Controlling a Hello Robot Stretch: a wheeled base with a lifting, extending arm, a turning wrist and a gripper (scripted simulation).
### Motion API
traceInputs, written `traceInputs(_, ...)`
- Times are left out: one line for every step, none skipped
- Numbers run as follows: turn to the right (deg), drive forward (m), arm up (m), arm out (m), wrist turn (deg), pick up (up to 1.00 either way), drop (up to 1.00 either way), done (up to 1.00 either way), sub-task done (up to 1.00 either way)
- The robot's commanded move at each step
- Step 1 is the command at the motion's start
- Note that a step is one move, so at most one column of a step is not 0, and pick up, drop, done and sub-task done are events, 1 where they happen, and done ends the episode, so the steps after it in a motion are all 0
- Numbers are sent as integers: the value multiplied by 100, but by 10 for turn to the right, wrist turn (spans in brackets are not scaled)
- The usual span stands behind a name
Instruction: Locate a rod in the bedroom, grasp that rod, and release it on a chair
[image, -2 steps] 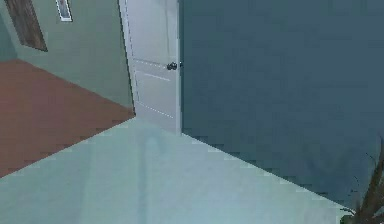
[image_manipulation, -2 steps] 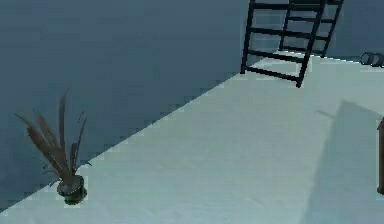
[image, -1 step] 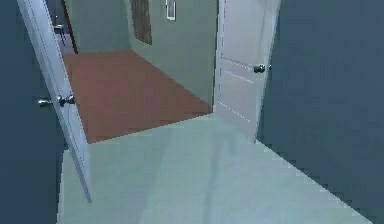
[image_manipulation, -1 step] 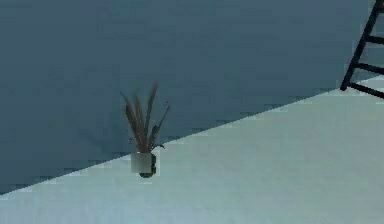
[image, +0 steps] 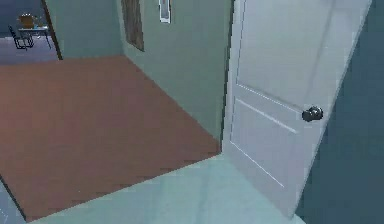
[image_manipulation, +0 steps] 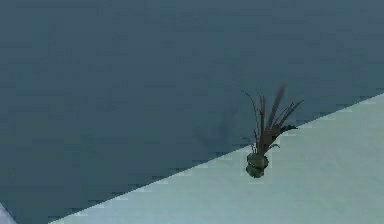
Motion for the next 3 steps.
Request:
traceInputs(-60, 0, 0, 0, 0, 0, 0, 0, 0)
traceInputs(0, 45, 0, 0, 0, 0, 0, 0, 0)
traceInputs(-330, 0, 0, 0, 0, 0, 0, 0, 0)
